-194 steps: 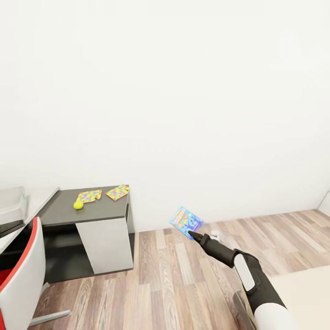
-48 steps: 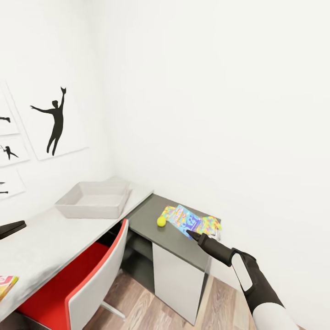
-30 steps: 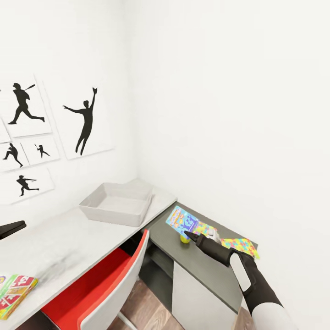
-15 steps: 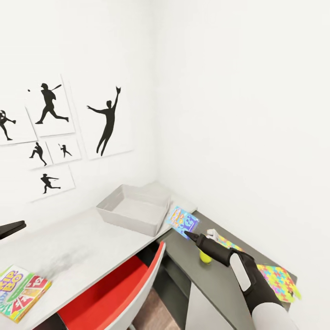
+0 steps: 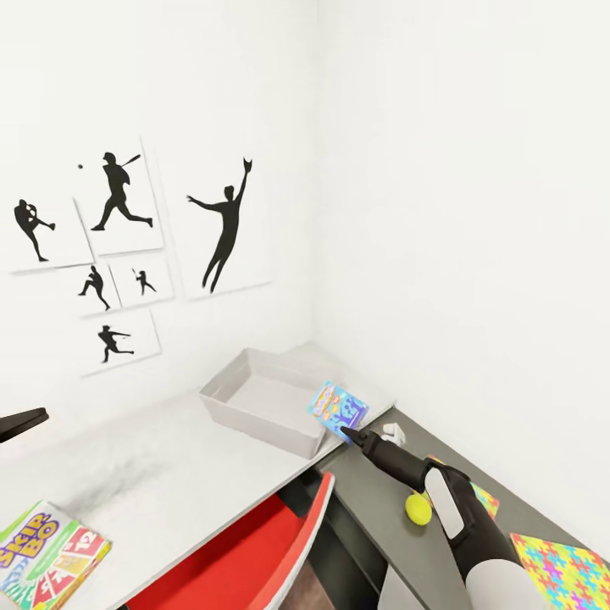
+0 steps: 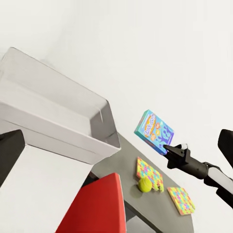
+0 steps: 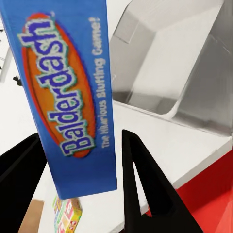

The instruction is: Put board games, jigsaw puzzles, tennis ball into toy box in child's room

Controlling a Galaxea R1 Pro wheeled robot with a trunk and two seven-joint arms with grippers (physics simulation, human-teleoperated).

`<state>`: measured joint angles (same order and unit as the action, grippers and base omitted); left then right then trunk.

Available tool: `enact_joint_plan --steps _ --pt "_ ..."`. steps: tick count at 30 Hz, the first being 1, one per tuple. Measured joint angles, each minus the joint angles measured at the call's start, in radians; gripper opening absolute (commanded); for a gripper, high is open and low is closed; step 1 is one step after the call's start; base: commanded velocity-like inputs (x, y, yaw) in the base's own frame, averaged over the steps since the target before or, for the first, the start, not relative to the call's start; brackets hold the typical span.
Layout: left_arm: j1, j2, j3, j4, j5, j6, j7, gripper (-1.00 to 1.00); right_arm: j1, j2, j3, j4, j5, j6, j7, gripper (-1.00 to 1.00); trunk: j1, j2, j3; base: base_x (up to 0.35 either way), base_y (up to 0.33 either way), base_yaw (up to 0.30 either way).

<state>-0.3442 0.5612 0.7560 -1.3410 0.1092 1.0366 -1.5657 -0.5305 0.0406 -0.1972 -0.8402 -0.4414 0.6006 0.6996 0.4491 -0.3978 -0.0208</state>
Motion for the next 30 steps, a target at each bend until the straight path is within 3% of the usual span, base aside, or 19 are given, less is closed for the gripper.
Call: enact_joint_plan --steps 9,30 --pt "0.0 0.0 0.0 0.0 0.0 -0.001 0.0 1.0 0.001 0.0 0.0 0.002 -0.006 -0.049 -0.003 -1.0 0.0 0.0 0.0 0.102 0.017 0.002" --pt "0.0 0.0 0.0 0.0 0.0 -0.001 0.0 1.0 0.002 0.0 0.0 0.002 -0.004 -0.054 0.003 -1.0 0.0 0.0 0.0 0.119 0.05 0.033"
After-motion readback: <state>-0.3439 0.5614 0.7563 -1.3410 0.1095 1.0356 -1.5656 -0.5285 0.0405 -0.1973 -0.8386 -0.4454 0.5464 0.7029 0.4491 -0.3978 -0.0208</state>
